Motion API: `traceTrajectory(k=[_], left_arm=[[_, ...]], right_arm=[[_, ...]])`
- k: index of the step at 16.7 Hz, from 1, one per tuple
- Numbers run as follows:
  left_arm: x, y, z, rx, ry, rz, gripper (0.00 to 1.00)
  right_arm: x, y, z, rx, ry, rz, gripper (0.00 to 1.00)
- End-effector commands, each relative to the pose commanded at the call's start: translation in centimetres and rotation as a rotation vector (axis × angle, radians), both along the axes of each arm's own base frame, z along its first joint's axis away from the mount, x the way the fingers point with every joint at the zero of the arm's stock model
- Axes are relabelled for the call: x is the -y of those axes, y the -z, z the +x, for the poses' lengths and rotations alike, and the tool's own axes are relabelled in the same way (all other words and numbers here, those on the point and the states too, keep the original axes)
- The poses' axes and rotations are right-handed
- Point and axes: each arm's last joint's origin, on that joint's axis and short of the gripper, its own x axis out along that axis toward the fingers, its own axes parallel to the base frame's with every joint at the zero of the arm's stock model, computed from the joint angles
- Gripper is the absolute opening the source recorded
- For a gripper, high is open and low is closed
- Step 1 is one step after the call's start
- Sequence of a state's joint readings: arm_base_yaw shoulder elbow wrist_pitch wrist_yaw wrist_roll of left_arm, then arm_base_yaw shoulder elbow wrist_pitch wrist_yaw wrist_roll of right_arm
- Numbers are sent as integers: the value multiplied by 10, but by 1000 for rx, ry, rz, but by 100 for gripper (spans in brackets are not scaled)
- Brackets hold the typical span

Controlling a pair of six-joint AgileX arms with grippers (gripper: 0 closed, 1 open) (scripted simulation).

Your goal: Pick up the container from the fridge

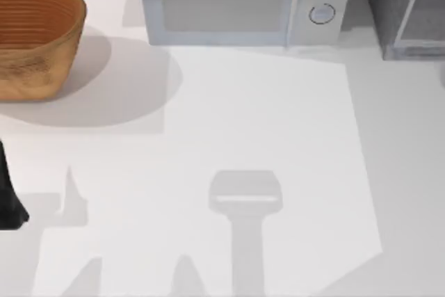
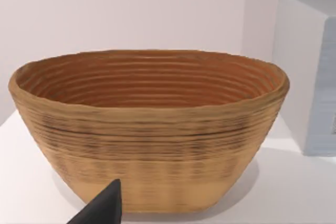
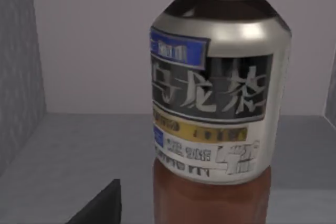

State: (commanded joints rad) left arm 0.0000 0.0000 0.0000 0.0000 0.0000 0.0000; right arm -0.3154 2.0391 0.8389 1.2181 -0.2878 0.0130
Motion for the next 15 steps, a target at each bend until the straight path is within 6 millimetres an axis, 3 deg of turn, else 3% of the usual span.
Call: traceTrajectory(k=[3,10,15], left_arm=[[0,0,0,0,0,0,100],[0,0,0,0,0,0,100],[0,0,0,0,0,0,100]], right_arm=[[-9,-5,24,-13,5,3,100],[-9,-5,29,-16,6,4,100],[-8,-7,70,-8,6,2,100]])
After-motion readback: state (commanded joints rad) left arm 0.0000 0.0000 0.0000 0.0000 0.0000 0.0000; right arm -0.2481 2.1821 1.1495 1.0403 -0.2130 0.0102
